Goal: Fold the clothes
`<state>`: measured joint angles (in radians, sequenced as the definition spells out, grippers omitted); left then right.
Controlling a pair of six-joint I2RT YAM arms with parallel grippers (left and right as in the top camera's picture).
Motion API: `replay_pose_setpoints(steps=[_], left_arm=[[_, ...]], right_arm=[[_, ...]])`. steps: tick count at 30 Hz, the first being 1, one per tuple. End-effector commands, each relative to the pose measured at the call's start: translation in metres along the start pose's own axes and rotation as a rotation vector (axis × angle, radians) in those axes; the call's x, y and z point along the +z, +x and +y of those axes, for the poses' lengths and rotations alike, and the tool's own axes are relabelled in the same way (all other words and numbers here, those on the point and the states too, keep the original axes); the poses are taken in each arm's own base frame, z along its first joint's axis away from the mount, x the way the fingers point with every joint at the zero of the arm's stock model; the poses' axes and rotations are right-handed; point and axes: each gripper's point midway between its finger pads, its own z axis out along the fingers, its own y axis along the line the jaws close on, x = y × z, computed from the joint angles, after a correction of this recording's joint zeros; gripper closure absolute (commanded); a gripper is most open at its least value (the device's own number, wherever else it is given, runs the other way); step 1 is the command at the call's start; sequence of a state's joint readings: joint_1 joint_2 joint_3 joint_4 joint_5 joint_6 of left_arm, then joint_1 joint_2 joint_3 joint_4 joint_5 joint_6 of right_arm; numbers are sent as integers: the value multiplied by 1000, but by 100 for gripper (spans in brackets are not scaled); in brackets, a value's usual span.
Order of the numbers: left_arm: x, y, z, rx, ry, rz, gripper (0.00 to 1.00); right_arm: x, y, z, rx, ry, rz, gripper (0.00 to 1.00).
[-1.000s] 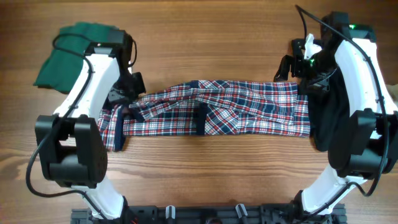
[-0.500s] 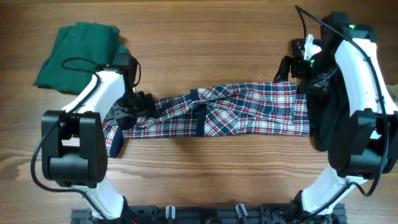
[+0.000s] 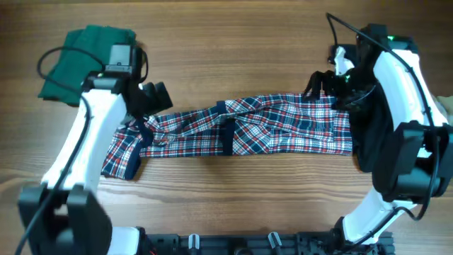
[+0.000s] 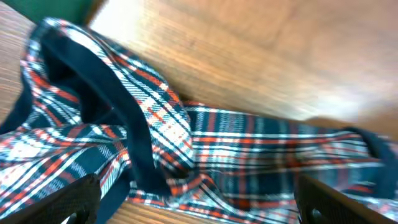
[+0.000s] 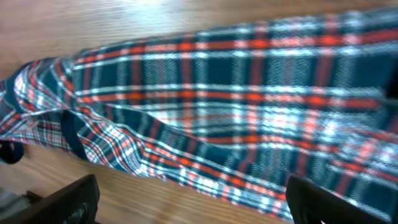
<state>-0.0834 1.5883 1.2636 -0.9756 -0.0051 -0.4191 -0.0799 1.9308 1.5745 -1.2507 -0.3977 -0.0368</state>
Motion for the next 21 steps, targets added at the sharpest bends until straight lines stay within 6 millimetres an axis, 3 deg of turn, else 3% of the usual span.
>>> replay_pose_setpoints(steps=[1,4,8,12,14,18,21], left_arm=[[-23,-9,-5,-35,41,-64,0],[-23,-13,2,-60,35,-68,0],[-23,-19,23,-118,12,-66,0],[-23,-20,35,-150,-3,-59,0],[-23,-20,35,-150,-2,-59,0],[-23,-20,35,-150,-2,-59,0],[-23,-20,35,-146,-3,-58,0]], right_arm=[[19,4,30,-141,22,10,7],[51,8,46,-187,92,8,12],[81,-3,42,-194,261,-85,18],[84,-16,39,-195,295,-151,61],[80,-18,28,-185,362,-164,96],[68,-5,23,-161,398,-138,96],[52,19,22,-106,410,-83,96]])
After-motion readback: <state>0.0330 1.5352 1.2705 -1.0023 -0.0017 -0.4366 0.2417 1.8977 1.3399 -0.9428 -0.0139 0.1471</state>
